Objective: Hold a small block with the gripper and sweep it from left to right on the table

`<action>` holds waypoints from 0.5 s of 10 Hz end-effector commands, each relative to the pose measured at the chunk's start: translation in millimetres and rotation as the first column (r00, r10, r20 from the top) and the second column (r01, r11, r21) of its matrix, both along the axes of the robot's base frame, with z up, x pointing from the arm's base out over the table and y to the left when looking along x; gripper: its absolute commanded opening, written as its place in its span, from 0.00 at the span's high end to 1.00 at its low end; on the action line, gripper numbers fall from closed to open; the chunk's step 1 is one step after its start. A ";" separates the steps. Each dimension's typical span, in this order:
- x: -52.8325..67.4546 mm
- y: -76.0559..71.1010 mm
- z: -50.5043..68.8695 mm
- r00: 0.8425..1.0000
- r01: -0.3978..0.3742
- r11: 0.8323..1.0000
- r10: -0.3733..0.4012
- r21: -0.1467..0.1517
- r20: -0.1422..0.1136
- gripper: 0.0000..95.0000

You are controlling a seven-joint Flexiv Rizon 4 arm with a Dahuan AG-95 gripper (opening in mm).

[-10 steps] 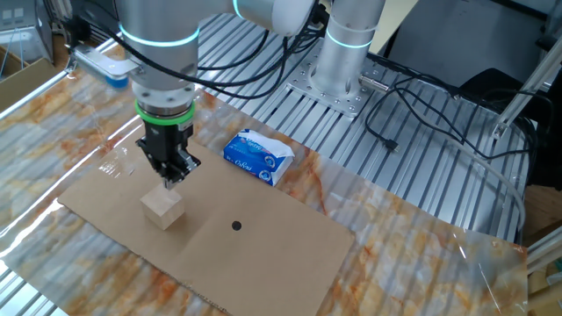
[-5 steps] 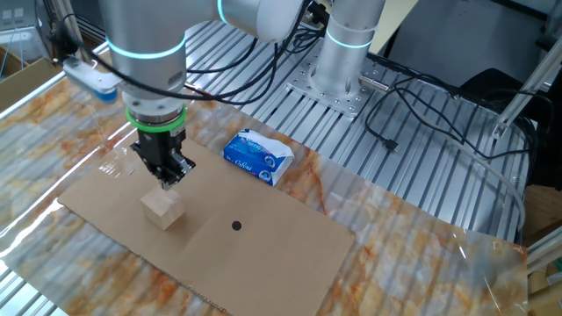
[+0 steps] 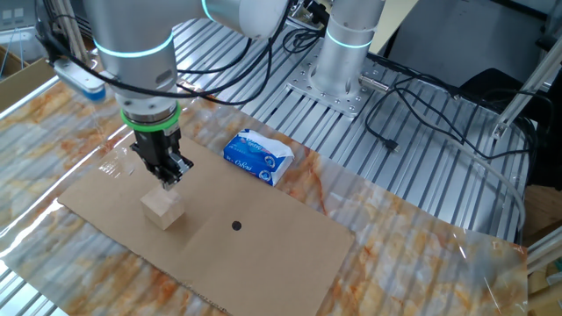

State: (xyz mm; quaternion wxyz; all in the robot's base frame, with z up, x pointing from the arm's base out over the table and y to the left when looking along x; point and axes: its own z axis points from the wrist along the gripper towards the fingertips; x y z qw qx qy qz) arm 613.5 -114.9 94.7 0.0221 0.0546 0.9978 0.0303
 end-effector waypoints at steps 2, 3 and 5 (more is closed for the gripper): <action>-1.8 0.4 0.4 1.000 0.006 1.000 -0.006 -0.001 0.005 1.00; -1.8 0.4 0.4 1.000 0.005 1.000 -0.005 -0.001 0.005 1.00; -1.8 0.4 0.4 1.000 0.030 1.000 -0.030 -0.004 -0.004 1.00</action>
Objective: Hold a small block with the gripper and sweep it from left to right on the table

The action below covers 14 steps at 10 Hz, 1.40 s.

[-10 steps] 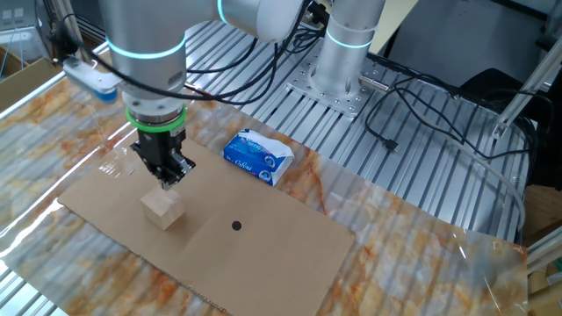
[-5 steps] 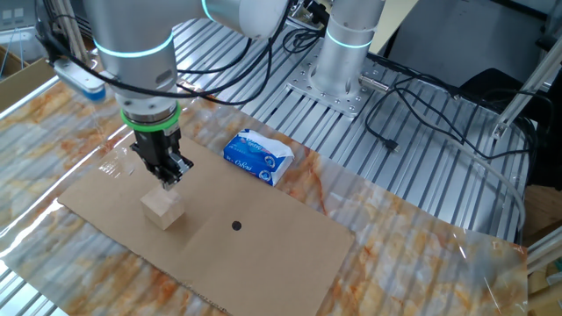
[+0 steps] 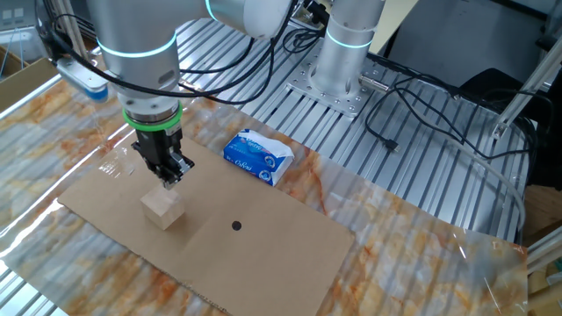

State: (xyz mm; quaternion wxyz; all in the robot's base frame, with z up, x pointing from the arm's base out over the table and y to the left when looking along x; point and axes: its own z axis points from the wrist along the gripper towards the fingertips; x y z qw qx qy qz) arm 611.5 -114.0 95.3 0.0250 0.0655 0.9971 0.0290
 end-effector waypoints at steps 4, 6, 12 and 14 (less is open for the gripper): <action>0.1 -0.6 -0.3 0.999 -0.007 1.000 0.007 -0.005 -0.042 1.00; 0.1 -0.6 -0.3 0.999 -0.009 1.000 0.008 -0.022 -0.053 1.00; 0.1 -0.6 -0.3 0.999 -0.007 0.999 0.006 -0.035 -0.045 1.00; 0.1 -0.6 -0.3 0.999 -0.026 0.999 0.024 -0.037 -0.048 1.00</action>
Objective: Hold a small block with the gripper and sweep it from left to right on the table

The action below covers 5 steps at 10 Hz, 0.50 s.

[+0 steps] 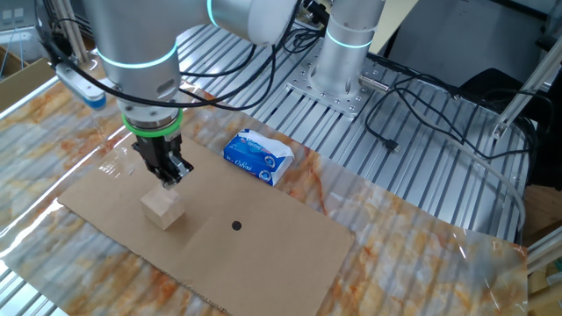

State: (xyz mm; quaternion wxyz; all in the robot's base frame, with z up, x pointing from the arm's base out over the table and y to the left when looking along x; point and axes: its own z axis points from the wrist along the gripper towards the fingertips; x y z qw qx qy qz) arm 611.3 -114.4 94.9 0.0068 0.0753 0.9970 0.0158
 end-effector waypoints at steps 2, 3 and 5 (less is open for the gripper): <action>0.4 -0.1 0.1 0.998 -0.068 0.997 0.067 -0.025 -0.013 1.00; 0.4 -0.1 0.1 0.998 -0.064 0.997 0.064 -0.041 -0.012 0.80; 0.4 -0.1 0.1 0.999 -0.053 0.996 0.054 -0.068 -0.001 0.60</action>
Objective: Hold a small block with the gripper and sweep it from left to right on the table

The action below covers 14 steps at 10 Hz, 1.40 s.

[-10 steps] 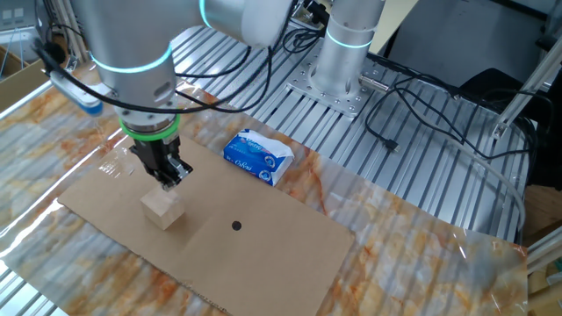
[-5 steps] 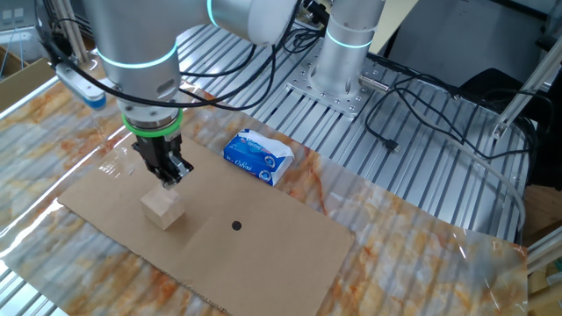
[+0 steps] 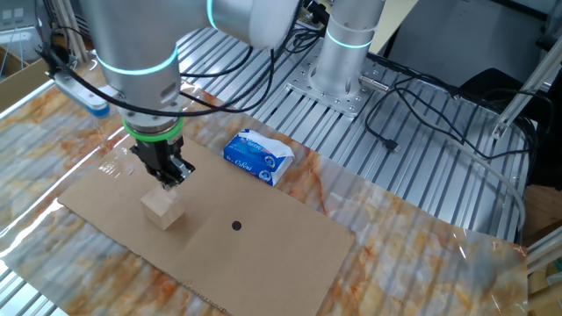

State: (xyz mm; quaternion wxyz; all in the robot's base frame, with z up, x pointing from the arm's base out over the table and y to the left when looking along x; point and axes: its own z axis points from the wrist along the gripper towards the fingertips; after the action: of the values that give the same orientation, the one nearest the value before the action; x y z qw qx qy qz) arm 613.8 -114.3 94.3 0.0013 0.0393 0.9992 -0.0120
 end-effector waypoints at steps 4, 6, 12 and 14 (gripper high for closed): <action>-2.1 -0.3 0.8 0.999 0.044 0.999 -0.045 0.003 0.021 0.60; -2.1 0.0 0.6 0.998 0.048 0.999 -0.049 0.025 0.035 0.40; -2.4 1.5 0.1 0.994 0.104 0.994 -0.106 0.036 0.039 0.40; -1.9 1.9 -0.3 0.995 0.095 0.994 -0.097 0.059 0.037 0.40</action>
State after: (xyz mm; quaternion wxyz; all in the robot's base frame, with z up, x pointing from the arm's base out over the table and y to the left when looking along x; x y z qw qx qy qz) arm 612.5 -112.5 93.7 0.0194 0.0873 0.9958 0.0190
